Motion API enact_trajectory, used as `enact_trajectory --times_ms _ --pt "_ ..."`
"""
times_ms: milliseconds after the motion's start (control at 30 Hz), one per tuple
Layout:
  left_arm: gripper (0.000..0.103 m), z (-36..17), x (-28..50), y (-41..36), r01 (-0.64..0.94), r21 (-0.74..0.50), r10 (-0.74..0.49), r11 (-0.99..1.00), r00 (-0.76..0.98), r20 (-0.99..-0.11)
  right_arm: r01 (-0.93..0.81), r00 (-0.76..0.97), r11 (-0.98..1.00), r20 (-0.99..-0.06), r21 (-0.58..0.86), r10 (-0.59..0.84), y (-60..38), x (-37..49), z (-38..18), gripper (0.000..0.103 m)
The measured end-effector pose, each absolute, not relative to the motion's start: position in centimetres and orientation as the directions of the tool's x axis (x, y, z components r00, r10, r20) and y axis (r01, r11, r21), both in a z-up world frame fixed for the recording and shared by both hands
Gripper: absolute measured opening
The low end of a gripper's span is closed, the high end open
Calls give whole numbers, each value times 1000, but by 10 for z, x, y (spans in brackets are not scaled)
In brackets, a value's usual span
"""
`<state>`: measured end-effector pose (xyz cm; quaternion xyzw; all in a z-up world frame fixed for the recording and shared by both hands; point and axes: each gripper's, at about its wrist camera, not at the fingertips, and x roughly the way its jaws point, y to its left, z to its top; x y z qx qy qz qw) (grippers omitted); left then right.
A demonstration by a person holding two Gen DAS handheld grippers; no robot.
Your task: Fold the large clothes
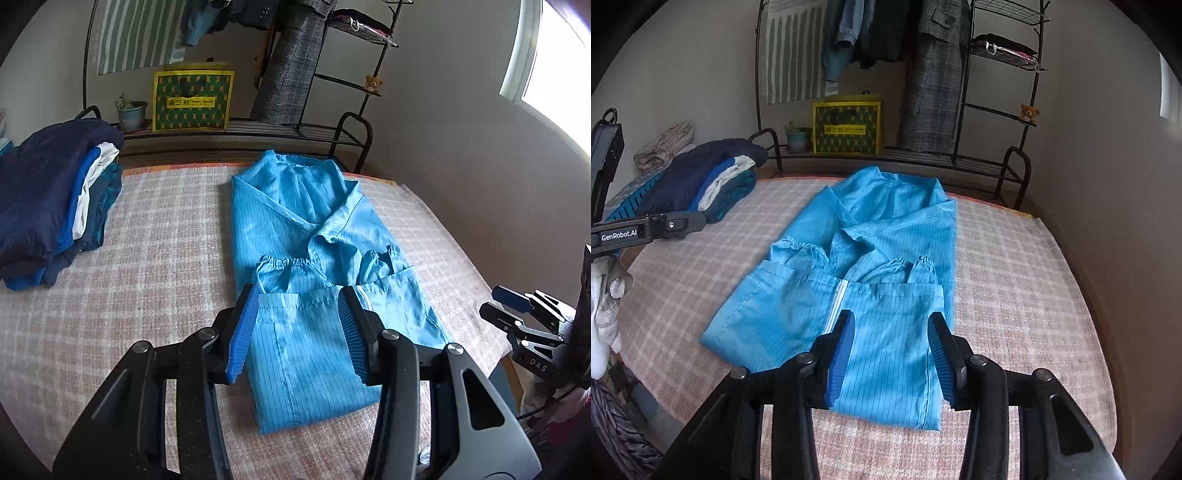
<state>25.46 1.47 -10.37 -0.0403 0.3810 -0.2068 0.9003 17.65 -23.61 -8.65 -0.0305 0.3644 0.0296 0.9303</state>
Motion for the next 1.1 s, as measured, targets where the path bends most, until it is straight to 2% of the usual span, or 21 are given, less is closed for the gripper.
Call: enact_trajectory --times_ms 100,267,433,567,733,867,1100 --pt "46 -93 260 22 349 -214 -396 912 619 -678 -33 747 999 -664 14 34 -260 178 -81 53" --pt "46 -71 295 39 341 -226 -399 913 622 -674 -30 751 992 -653 123 103 -299 205 -61 53" --pt "55 -50 355 39 358 -234 -417 904 619 -665 -84 755 982 -633 169 174 -317 258 -36 60" --pt "58 -47 417 28 371 -286 -461 883 584 -668 -119 742 968 -628 220 234 -332 323 -28 60" --pt "58 -71 504 4 361 -348 -497 865 525 -690 -121 719 948 -633 294 288 -354 419 -47 64" --pt "60 -104 577 -22 362 -399 -533 843 455 -714 -79 666 922 -668 379 332 -370 497 -88 66" --pt "62 -177 687 -59 314 -444 -537 839 348 -769 -56 594 908 -717 416 365 -374 613 -154 66"
